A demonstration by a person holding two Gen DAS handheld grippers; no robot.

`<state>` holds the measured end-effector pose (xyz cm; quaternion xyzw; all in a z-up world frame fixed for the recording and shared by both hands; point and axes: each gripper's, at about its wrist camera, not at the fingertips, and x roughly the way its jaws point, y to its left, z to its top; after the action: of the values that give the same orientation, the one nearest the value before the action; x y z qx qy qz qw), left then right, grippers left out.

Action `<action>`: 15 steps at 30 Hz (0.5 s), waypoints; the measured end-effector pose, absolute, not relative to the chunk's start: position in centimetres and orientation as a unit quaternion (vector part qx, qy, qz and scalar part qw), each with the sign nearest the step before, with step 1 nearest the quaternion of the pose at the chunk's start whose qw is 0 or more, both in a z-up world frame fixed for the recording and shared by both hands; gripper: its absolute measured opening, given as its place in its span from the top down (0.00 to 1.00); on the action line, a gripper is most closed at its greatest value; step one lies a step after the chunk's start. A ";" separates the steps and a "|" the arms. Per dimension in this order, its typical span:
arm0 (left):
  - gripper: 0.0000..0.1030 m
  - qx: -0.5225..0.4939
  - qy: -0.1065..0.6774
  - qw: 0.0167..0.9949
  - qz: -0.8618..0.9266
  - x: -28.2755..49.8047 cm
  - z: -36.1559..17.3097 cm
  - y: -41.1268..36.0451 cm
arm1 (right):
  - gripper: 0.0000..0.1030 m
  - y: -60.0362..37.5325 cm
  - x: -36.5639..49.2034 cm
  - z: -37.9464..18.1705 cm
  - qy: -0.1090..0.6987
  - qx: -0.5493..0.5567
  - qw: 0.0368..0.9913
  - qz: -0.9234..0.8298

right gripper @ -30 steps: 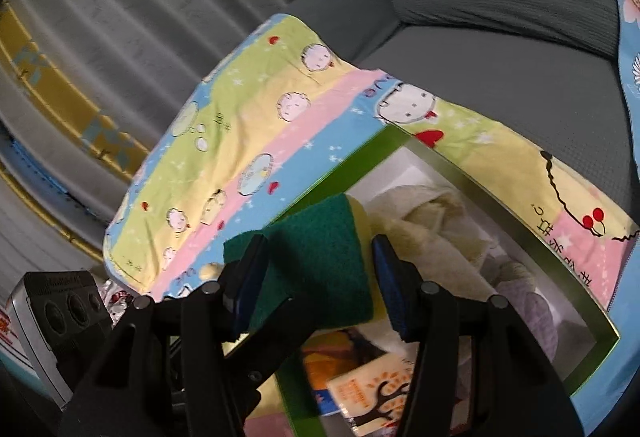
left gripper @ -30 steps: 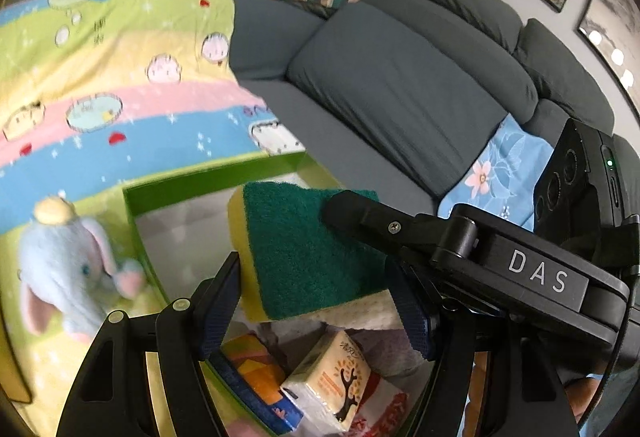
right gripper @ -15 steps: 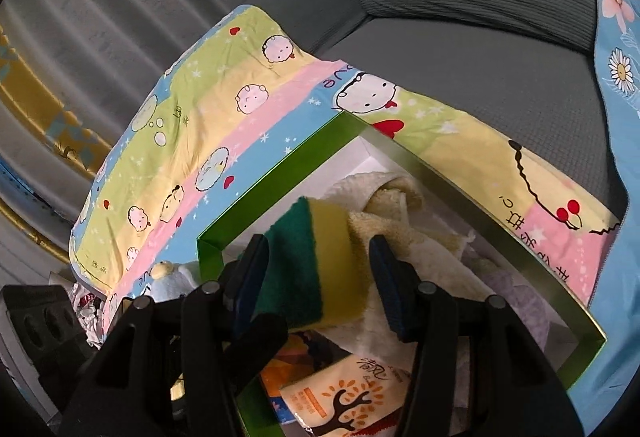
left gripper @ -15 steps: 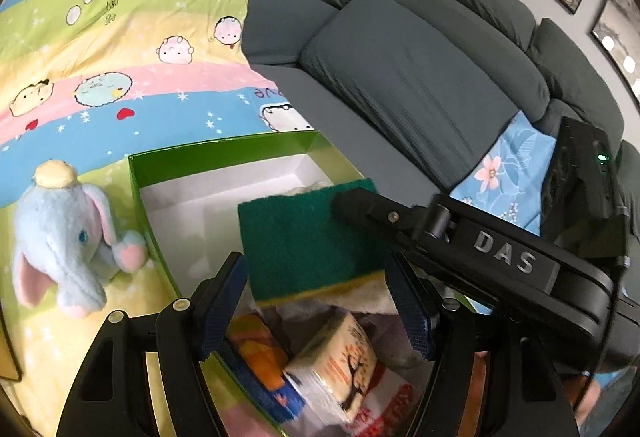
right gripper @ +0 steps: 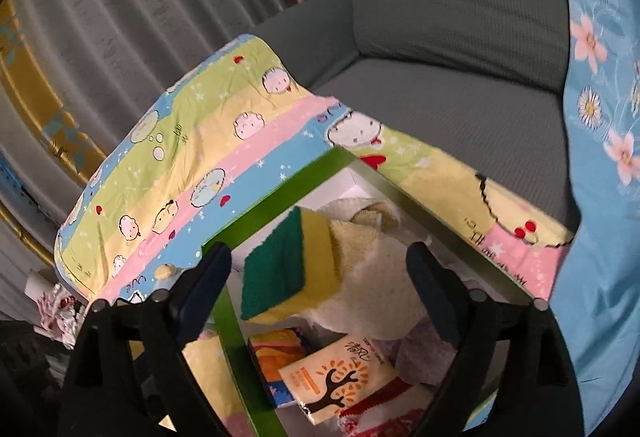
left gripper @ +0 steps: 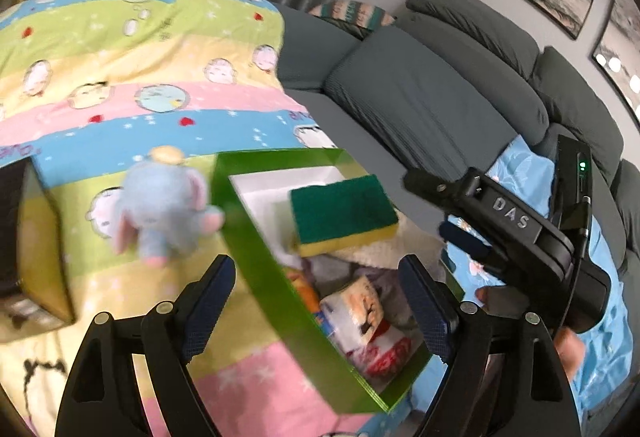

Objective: Organize soft objects
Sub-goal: 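Lower the sponge into the green box and open the right gripper, then move the right gripper to the light blue elephant plush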

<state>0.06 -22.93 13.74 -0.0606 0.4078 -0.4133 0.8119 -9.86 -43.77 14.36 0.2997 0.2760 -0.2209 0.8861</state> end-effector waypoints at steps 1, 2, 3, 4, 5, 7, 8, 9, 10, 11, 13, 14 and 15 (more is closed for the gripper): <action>0.18 -0.063 0.401 0.821 -0.401 -0.2 13.9 -21.9 | 0.06 -43.4 -10.0 14.6 0.274 0.294 0.889 -0.221; 0.18 -0.061 0.395 0.831 -0.386 -0.4 14.0 -21.0 | 0.03 -42.9 -10.0 15.0 0.270 0.286 0.893 -0.219; 0.18 -0.058 0.389 0.841 -0.371 -0.7 14.0 -20.3 | 0.02 -42.3 -10.0 15.3 0.267 0.279 0.897 -0.214; 0.18 -0.056 0.383 0.851 -0.356 -0.9 14.0 -19.6 | 0.01 -41.8 -9.9 15.5 0.264 0.273 0.901 -0.208; 0.18 -0.056 0.378 0.861 -0.336 -1.3 13.9 -18.6 | 0.01 -41.1 -9.7 15.9 0.263 0.267 0.906 -0.197; 0.18 -0.065 0.382 0.866 -0.317 -1.3 13.4 -17.2 | 0.01 -39.9 -9.3 16.3 0.261 0.259 0.914 -0.173; 0.18 -0.076 0.388 0.865 -0.308 -1.3 12.9 -16.1 | 0.01 -39.1 -8.9 16.5 0.262 0.253 0.918 -0.156; 0.18 -0.081 0.393 0.865 -0.302 -1.4 12.6 -15.5 | 0.01 -38.3 -8.5 16.6 0.264 0.248 0.921 -0.140; 0.18 -0.085 0.396 0.865 -0.297 -1.4 12.3 -14.9 | 0.01 -37.6 -8.0 16.6 0.267 0.243 0.924 -0.124; 0.18 -0.088 0.400 0.865 -0.290 -1.5 11.8 -14.1 | 0.01 -36.6 -7.3 16.6 0.272 0.237 0.927 -0.105; 0.18 -0.086 0.404 0.868 -0.275 -1.6 11.1 -13.2 | 0.01 -35.4 -6.0 16.4 0.277 0.233 0.929 -0.077; 0.18 -0.086 0.406 0.870 -0.266 -1.6 10.7 -12.6 | 0.01 -34.6 -4.8 16.0 0.288 0.231 0.927 -0.057; 0.18 -0.087 0.408 0.871 -0.258 -1.6 10.3 -12.1 | 0.01 -34.0 -3.7 15.6 0.299 0.230 0.925 -0.043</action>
<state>-1.58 -12.06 10.25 -0.0869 0.4083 -0.2577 0.8714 -3.74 -33.99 15.65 0.2298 0.2988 -0.0426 0.9252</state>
